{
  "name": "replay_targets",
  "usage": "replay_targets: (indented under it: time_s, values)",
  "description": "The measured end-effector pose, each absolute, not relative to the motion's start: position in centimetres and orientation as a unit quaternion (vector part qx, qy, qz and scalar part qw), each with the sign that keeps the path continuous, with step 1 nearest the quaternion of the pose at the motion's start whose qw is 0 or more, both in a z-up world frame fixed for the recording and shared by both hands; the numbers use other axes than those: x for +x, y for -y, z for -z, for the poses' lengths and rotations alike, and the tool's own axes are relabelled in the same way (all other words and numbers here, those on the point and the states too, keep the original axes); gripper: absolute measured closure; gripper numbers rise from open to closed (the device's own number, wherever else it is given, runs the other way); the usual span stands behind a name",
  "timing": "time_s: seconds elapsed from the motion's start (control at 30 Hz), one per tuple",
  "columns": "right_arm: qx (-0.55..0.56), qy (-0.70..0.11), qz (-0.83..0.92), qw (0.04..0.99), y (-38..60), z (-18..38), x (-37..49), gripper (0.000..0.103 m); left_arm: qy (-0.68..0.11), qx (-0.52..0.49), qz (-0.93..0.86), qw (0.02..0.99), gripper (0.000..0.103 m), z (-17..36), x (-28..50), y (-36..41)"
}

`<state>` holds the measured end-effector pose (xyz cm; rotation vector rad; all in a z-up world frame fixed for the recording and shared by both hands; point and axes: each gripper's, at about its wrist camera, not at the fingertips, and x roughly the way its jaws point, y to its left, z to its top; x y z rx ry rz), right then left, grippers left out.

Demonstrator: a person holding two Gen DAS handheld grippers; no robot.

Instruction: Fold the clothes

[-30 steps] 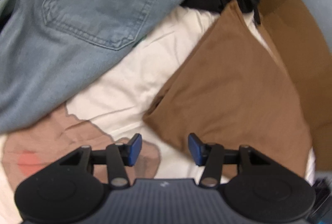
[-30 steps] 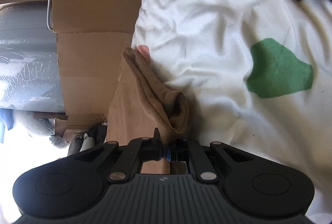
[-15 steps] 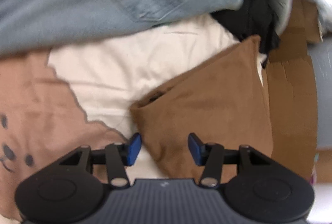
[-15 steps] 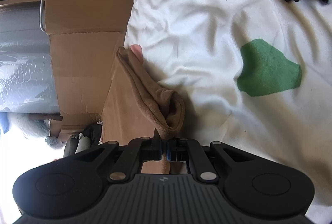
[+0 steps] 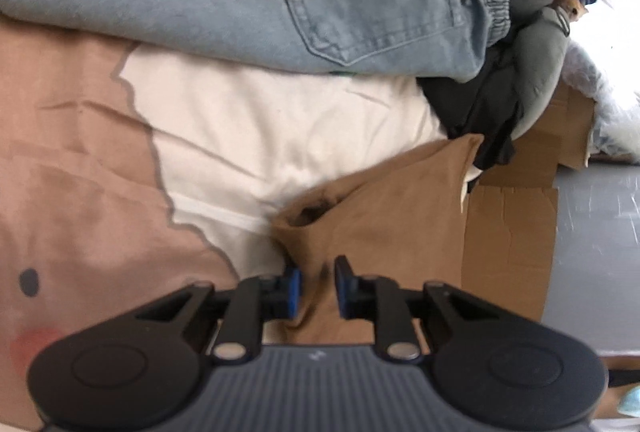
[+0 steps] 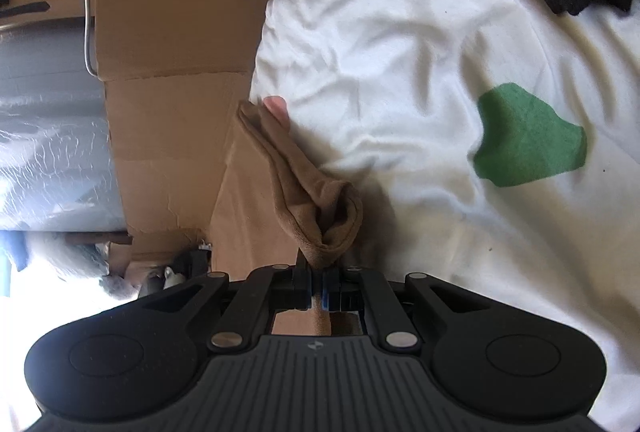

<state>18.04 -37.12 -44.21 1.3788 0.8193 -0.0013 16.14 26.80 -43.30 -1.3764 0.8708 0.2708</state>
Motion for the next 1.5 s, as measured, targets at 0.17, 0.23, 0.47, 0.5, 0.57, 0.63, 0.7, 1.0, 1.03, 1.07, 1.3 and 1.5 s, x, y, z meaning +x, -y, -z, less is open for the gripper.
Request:
replay_targets:
  time_s: [0.17, 0.23, 0.47, 0.5, 0.57, 0.63, 0.7, 1.0, 1.03, 1.07, 1.3, 1.5]
  values:
    - [0.611, -0.389, 0.015, 0.689, 36.5, 45.3, 17.9, 0.096, -0.381, -0.623, -0.124, 0.672, 0.071, 44.1, 15.9, -26.9]
    - [0.616, -0.390, 0.017, 0.684, 36.4, 46.0, 17.9, 0.096, -0.376, -0.631, -0.123, 0.667, 0.069, 44.4, 15.9, -26.7]
    - [0.632, -0.376, 0.013, 0.677, 36.0, 47.4, 18.4, 0.096, -0.365, -0.643, -0.107, 0.665, 0.064, 45.1, 16.4, -26.6]
    - [0.630, -0.376, 0.012, 0.680, 35.9, 47.4, 18.6, 0.096, -0.364, -0.645, -0.105, 0.664, 0.064, 45.1, 16.5, -26.6]
    - [0.615, -0.378, 0.013, 0.692, 35.7, 46.9, 19.1, 0.095, -0.363, -0.643, -0.103, 0.667, 0.067, 44.8, 16.7, -26.6]
    - [0.595, -0.381, 0.014, 0.708, 35.4, 46.2, 19.7, 0.096, -0.368, -0.635, -0.103, 0.671, 0.082, 44.6, 16.7, -26.6]
    - [0.577, -0.384, 0.011, 0.721, 35.2, 45.6, 20.2, 0.099, -0.370, -0.639, -0.106, 0.666, 0.089, 44.8, 16.4, -26.7]
    - [0.572, -0.375, 0.016, 0.729, 36.0, 43.7, 20.2, 0.101, -0.394, -0.595, -0.104, 0.692, 0.101, 42.8, 17.1, -27.0]
    - [0.575, -0.371, 0.016, 0.729, 36.1, 43.5, 20.1, 0.101, -0.394, -0.594, -0.103, 0.694, 0.101, 42.4, 17.2, -27.0]
    - [0.577, -0.368, 0.017, 0.729, 36.2, 43.2, 19.9, 0.101, -0.394, -0.592, -0.100, 0.696, 0.101, 42.1, 17.2, -27.0]
    - [0.581, -0.356, 0.023, 0.731, 36.8, 41.5, 19.0, 0.102, -0.408, -0.571, -0.088, 0.707, 0.101, 40.1, 17.2, -26.8]
    - [0.564, -0.361, 0.023, 0.742, 38.2, 39.2, 17.3, 0.102, -0.436, -0.539, -0.074, 0.717, 0.101, 38.4, 17.0, -25.9]
